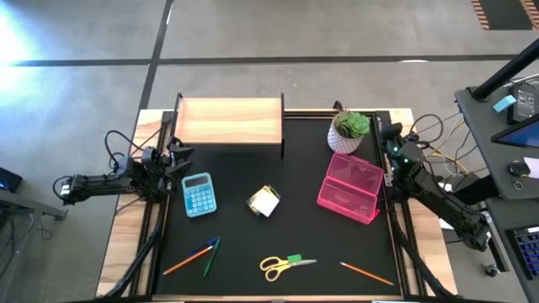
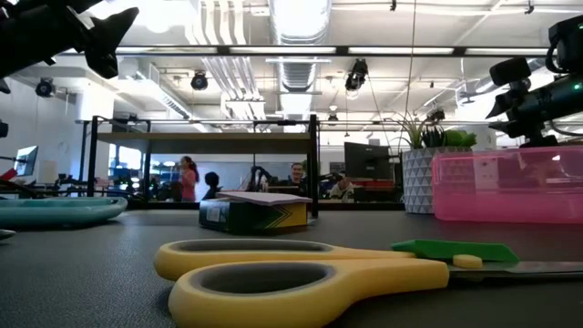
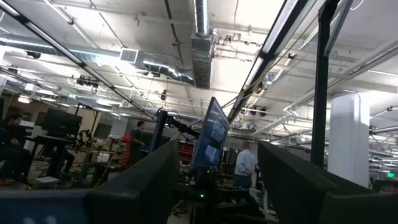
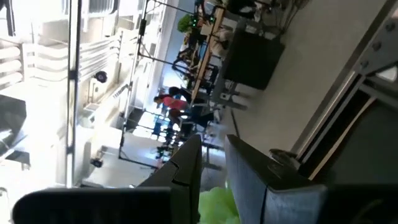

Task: Pack school essentials
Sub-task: Put the right orange pencil into the pink supply box

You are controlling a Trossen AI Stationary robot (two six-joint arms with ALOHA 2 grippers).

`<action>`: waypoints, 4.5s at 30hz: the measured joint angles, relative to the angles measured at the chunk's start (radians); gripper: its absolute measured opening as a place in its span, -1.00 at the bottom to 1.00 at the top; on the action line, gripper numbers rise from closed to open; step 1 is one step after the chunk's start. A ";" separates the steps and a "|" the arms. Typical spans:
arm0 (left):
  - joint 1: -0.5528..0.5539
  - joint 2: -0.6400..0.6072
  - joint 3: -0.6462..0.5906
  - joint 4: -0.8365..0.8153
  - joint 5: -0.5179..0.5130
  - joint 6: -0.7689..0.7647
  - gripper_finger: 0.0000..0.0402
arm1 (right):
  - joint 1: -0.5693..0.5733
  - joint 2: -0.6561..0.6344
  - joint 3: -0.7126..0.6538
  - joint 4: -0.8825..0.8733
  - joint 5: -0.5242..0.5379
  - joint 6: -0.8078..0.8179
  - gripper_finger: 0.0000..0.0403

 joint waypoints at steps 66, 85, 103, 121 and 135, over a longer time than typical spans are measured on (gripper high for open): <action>0.000 0.114 0.006 0.180 -0.436 -0.208 0.02 | 0.250 0.549 0.710 -0.328 -0.518 -0.605 -0.68; 0.000 0.224 0.032 0.269 -0.407 -0.224 0.02 | 0.634 0.797 0.846 -0.476 -0.619 -0.383 -0.11; 0.000 0.359 0.118 0.269 -0.330 -0.317 0.02 | 1.049 1.211 1.299 -1.156 -0.731 -0.078 -0.07; -0.001 0.344 0.144 0.270 -0.192 -0.448 0.02 | 1.448 1.521 1.364 -1.225 -0.951 -0.024 -0.22; -0.011 0.350 0.176 0.275 -0.049 -0.552 0.02 | 1.632 1.655 1.321 -1.199 -0.951 -0.025 -0.29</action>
